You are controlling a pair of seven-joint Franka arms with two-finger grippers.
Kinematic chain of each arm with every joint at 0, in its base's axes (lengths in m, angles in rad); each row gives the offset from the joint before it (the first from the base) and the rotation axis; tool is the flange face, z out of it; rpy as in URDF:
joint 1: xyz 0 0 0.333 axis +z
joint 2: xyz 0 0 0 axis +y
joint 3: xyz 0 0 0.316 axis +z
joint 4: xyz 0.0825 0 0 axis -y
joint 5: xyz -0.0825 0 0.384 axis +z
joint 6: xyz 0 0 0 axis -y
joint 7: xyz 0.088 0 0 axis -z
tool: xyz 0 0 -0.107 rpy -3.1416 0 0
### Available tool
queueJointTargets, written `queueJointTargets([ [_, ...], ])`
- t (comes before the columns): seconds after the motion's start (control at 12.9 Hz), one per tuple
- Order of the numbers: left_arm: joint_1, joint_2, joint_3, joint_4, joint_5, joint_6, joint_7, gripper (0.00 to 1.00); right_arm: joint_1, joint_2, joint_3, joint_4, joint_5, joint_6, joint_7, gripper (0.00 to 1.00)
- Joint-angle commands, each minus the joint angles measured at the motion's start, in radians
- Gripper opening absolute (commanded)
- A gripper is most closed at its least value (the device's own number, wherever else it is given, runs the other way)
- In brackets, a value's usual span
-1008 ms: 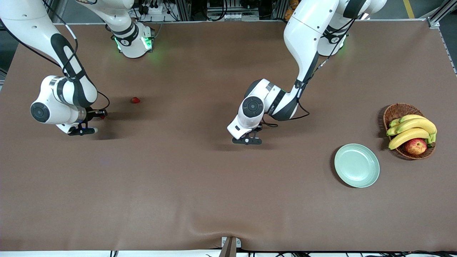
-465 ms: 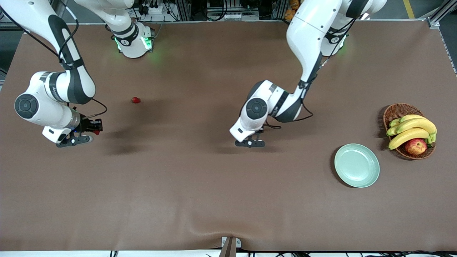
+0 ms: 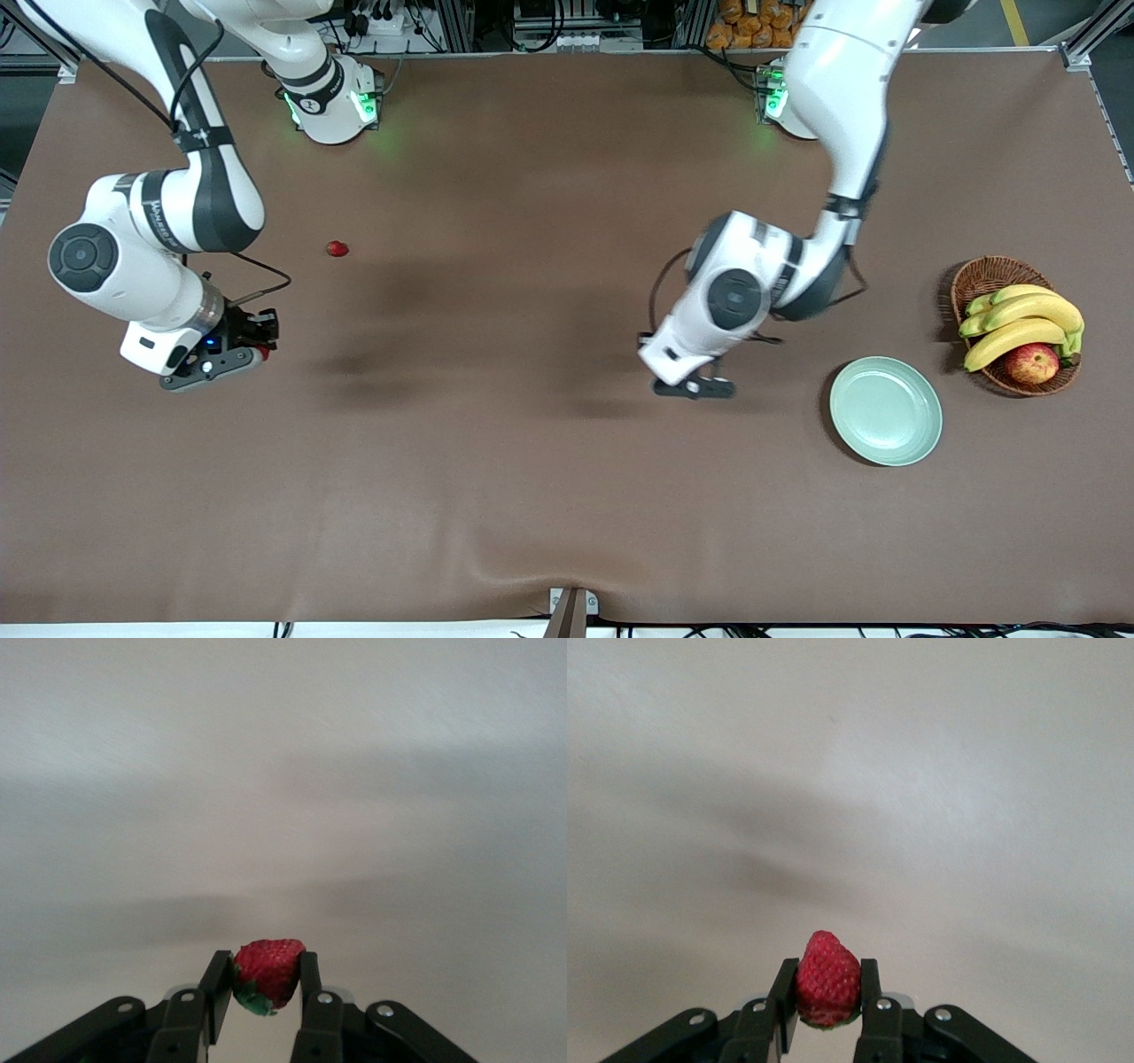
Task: Collect all strawberries into plate
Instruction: 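Move the left gripper's strawberry to the plate while the right gripper carries another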
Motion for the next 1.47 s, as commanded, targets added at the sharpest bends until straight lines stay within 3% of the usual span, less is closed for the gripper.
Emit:
queueJointTargets([
  [0.0, 0.096, -0.036, -0.006, -0.021, -0.004, -0.035, 0.112, 0.12, 0.049, 0.013, -0.008, 0.045, 0.073, -0.021, 0.012, 0.0],
  [0.39, 0.225, -0.115, -0.008, -0.113, 0.097, -0.047, 0.163, 0.13, 0.159, 0.101, -0.008, 0.164, 0.149, -0.015, 0.035, 0.0],
  [0.93, 0.481, -0.157, -0.009, -0.214, 0.115, -0.046, 0.506, 0.16, 0.398, 0.291, -0.009, 0.351, 0.154, 0.045, 0.162, 0.0],
  [1.24, 0.531, -0.126, -0.008, -0.205, 0.163, -0.002, 0.576, 0.14, 0.524, 0.441, -0.009, 0.48, 0.148, 0.097, 0.261, 0.0],
  [1.4, 0.531, -0.085, -0.008, -0.164, 0.174, 0.051, 0.576, 0.14, 0.573, 0.484, -0.009, 0.489, 0.15, 0.168, 0.261, 0.0],
])
